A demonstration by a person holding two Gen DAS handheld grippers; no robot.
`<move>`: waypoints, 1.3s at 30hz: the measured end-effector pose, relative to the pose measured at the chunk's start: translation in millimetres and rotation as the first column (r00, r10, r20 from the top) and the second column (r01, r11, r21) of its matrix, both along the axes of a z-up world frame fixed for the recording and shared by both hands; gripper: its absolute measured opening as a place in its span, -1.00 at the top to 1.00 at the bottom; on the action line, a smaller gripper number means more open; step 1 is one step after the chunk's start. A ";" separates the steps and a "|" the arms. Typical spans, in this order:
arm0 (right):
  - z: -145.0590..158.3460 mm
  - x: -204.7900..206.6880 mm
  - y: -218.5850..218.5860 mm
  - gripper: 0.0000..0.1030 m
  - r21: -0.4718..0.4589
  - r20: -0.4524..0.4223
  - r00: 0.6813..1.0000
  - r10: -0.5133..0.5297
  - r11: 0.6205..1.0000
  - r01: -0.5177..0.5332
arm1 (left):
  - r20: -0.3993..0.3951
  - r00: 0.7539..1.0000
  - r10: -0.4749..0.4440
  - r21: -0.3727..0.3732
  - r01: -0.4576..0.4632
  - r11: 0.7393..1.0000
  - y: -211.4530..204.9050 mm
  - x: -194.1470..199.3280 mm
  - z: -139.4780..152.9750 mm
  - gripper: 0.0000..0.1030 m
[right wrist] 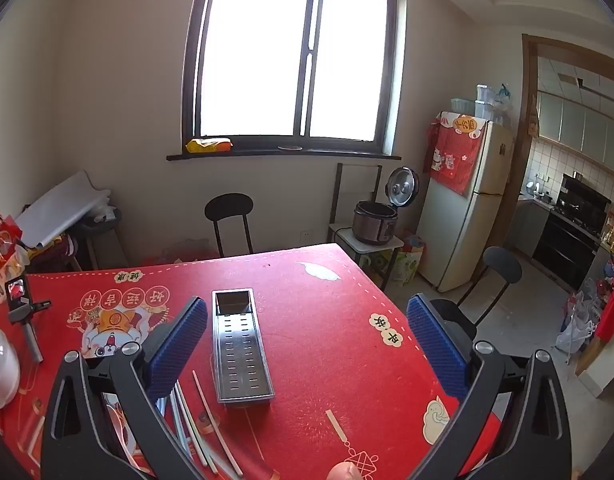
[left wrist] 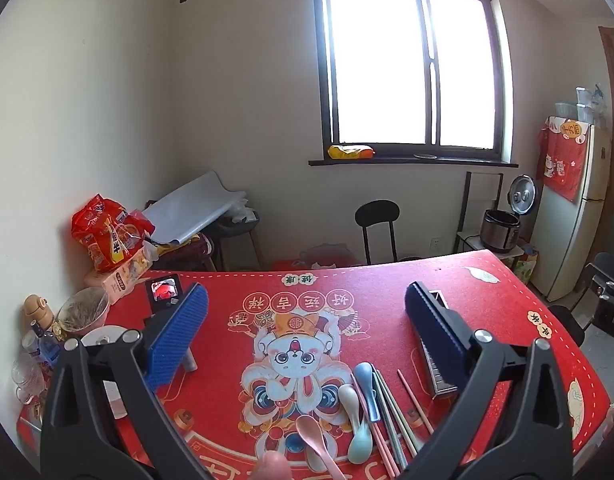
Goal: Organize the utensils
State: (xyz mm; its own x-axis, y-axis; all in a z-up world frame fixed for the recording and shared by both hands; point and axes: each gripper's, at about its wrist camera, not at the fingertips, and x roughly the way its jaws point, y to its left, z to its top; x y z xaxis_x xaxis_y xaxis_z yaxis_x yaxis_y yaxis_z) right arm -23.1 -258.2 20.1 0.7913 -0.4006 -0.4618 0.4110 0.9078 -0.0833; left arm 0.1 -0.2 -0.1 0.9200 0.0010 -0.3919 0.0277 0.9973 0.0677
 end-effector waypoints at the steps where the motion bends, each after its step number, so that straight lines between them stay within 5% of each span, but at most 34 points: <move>1: 0.0 0.0 0.0 -0.90 -0.001 0.000 1.000 0.000 1.000 0.000 | 0.005 1.000 0.001 -0.002 0.000 1.000 0.1 -0.2 0.1 -0.89; 39: 1.4 -2.0 -3.7 -0.90 0.004 0.002 1.000 0.002 1.000 -0.002 | 0.002 1.000 0.000 0.000 0.000 1.000 0.9 -1.5 1.2 -0.89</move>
State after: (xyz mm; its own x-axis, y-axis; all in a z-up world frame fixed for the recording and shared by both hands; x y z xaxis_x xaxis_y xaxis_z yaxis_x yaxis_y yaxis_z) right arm -25.1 -261.9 21.5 0.7929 -0.3970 -0.4623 0.4092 0.9090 -0.0788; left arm -1.4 0.7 1.1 0.9207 0.0009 -0.3903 0.0279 0.9973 0.0680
